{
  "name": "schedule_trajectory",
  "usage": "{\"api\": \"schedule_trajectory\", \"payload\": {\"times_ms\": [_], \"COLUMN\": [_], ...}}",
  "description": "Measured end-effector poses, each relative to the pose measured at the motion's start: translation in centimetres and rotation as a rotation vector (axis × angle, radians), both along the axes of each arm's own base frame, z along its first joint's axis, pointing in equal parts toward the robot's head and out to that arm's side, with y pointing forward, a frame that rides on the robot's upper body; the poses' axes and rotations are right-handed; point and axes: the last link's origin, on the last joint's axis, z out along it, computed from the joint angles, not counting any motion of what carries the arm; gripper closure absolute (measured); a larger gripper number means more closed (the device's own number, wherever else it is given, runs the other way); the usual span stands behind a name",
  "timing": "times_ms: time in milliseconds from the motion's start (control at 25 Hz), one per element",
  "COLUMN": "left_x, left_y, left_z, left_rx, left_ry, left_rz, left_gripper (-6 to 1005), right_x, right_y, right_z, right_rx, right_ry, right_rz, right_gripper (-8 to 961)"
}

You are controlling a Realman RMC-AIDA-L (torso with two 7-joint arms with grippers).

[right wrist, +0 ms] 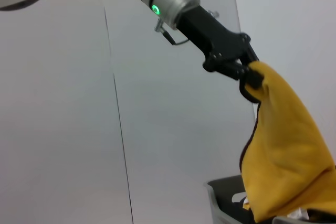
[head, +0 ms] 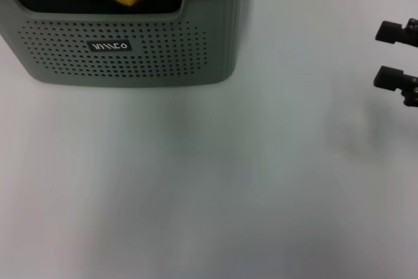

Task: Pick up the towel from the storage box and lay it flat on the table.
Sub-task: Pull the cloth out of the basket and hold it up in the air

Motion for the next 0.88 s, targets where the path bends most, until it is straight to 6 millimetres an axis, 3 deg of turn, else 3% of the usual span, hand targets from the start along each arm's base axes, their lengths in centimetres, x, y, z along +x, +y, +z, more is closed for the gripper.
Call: {"api": "schedule_trajectory", "payload": {"times_ms": [480,880], "left_x": [5.5,7.2], "left_y": [-4.4,-5.5], "left_z": [3.3,4.0], "left_rx": [0.120,0.184], "left_ry": [-0.084,-0.089], "left_rz": [-0.342,-0.522], "left_gripper": [962,964], "right_x": [0.7,2.1], "right_y": [-0.2,-1.5], "right_z": [2.7,4.5], "right_rx": [0.088,0.163], "right_ry": [0.020,0.069], "right_rz": [0.009,-0.017], "right_gripper": [186,187]}}
